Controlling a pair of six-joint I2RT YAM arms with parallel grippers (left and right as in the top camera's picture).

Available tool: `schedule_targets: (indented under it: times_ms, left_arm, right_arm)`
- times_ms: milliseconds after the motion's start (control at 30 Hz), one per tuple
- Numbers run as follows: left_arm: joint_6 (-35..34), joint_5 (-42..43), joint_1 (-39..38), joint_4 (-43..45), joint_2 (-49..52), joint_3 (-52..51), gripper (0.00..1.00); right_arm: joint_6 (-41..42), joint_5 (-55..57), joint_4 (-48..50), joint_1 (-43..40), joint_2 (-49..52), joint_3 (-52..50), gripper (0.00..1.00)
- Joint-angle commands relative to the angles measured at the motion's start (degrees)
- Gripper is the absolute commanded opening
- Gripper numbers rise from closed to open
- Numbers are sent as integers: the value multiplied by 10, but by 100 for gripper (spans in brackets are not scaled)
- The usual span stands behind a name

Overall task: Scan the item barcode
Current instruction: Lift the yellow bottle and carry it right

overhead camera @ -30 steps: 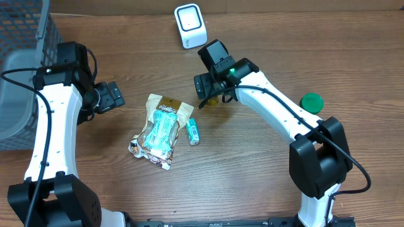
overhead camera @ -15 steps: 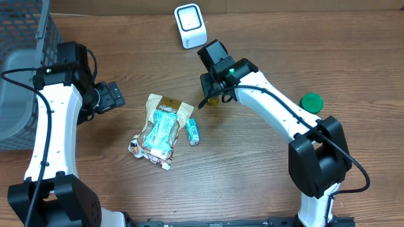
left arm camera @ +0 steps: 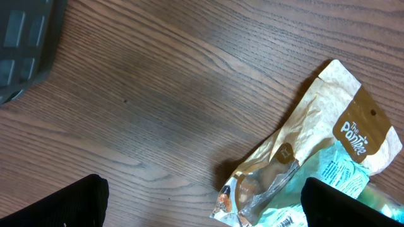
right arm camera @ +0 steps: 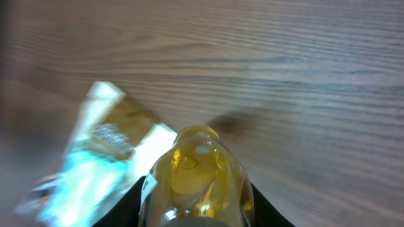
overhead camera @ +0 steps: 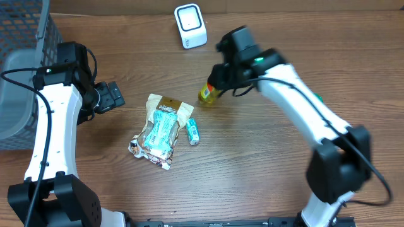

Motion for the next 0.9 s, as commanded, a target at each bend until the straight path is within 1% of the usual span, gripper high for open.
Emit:
schedule_targets:
  times_ms: [0,133,233,300,500,667,867]
  left_arm:
    - [0,-1,0,0,2,3,100]
    - [0,-1,0,0,2,3,100]
    - [0,-1,0,0,2,3,100]
    - [0,-2,0,0,2,3,100]
    - [0,-1,0,0,2,3,100]
    - [0,-1,0,0,2,3,100]
    - [0,-1,0,0,2,3,99]
  right_arm:
    - [-1,-191,-15,-49,-77,7,15]
    - [-4,-313,-82,-111,-93,7,4]
    - [-12,-386,-161,-156,-93,7,4]
    - [-65,-420,-212,-178,-93,6,4]
    - [-192,-434,-317,-198,-93,6,4]
    - [-278,-445,-372,-193,-93,6,4]
    - [-287,-477,-399,-193,-93,6,4]
